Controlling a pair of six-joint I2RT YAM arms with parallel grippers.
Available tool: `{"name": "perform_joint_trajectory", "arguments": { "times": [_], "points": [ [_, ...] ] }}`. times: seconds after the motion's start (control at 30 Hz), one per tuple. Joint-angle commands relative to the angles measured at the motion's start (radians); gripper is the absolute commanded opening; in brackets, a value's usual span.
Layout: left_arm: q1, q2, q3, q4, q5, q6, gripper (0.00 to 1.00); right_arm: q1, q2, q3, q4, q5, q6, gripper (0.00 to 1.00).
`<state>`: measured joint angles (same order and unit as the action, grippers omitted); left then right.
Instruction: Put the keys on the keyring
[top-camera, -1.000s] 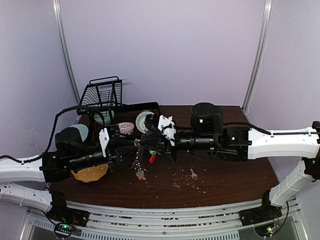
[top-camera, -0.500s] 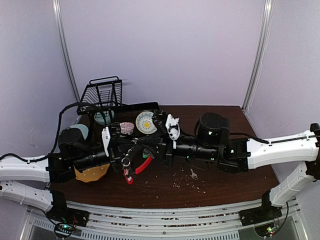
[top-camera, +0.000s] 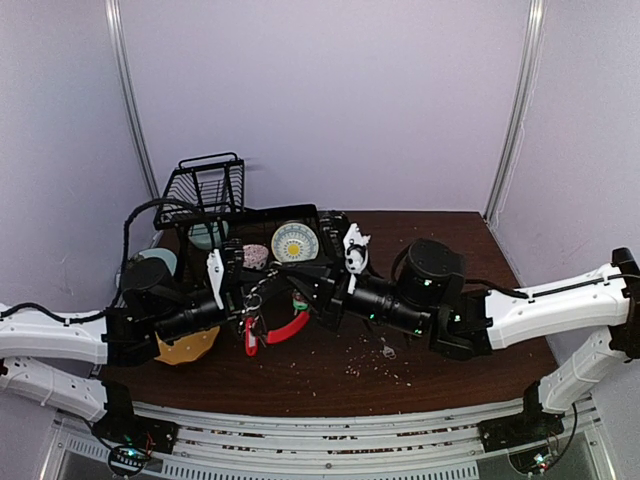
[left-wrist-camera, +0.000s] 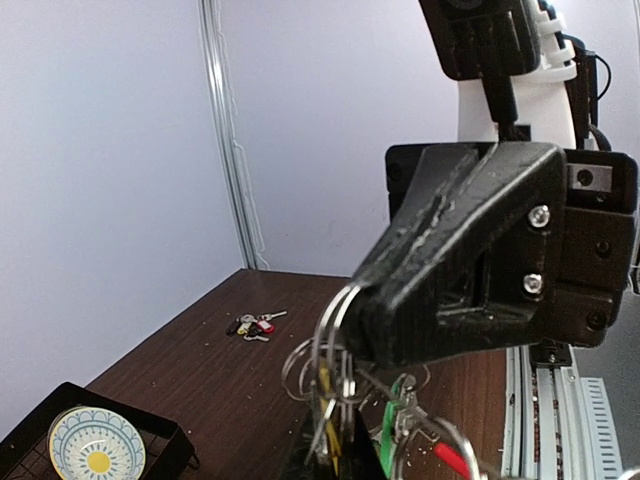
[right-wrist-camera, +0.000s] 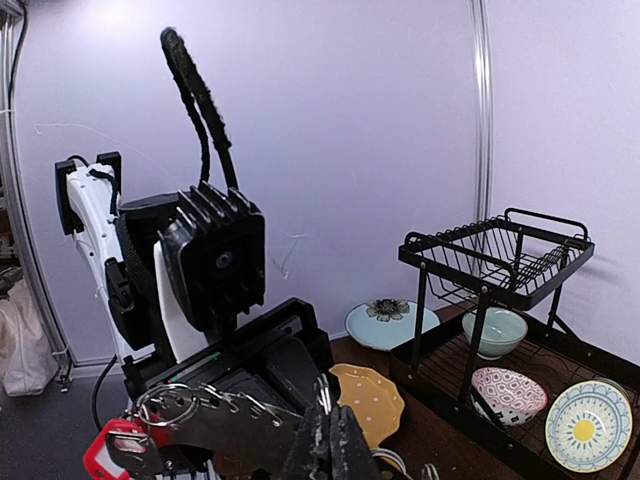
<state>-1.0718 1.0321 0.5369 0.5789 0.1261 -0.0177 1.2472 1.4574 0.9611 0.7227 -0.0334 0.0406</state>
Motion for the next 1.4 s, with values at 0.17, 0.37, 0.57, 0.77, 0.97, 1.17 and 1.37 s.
{"name": "perform_joint_trajectory", "arguments": {
  "times": [0.17,0.37,0.57,0.77,0.97,1.17,1.37],
  "points": [
    [-0.112,0.026,-0.015,0.032,-0.132,0.147,0.0,-0.009,0.044,0.066,0.065,0.141,0.051,0.0],
    [-0.142,0.074,0.003,0.043,-0.179,0.213,0.0,-0.01,0.06,0.049,0.127,0.219,0.07,0.0],
    [-0.162,0.091,0.007,0.08,-0.174,0.229,0.01,-0.01,0.067,0.034,0.155,0.209,0.073,0.0],
    [-0.162,-0.044,-0.038,-0.044,-0.181,0.191,0.46,-0.043,-0.038,-0.075,0.152,0.089,0.049,0.0],
    [-0.162,-0.338,-0.153,-0.256,-0.227,0.086,0.65,-0.061,-0.099,-0.106,0.061,0.003,-0.029,0.0],
    [-0.16,-0.51,-0.129,-0.352,-0.33,0.14,0.6,-0.066,-0.111,-0.108,0.024,-0.104,-0.072,0.0],
    [-0.16,-0.305,0.1,-0.38,-0.135,0.151,0.25,-0.07,-0.1,-0.092,0.019,-0.235,-0.105,0.0]
  ]
}}
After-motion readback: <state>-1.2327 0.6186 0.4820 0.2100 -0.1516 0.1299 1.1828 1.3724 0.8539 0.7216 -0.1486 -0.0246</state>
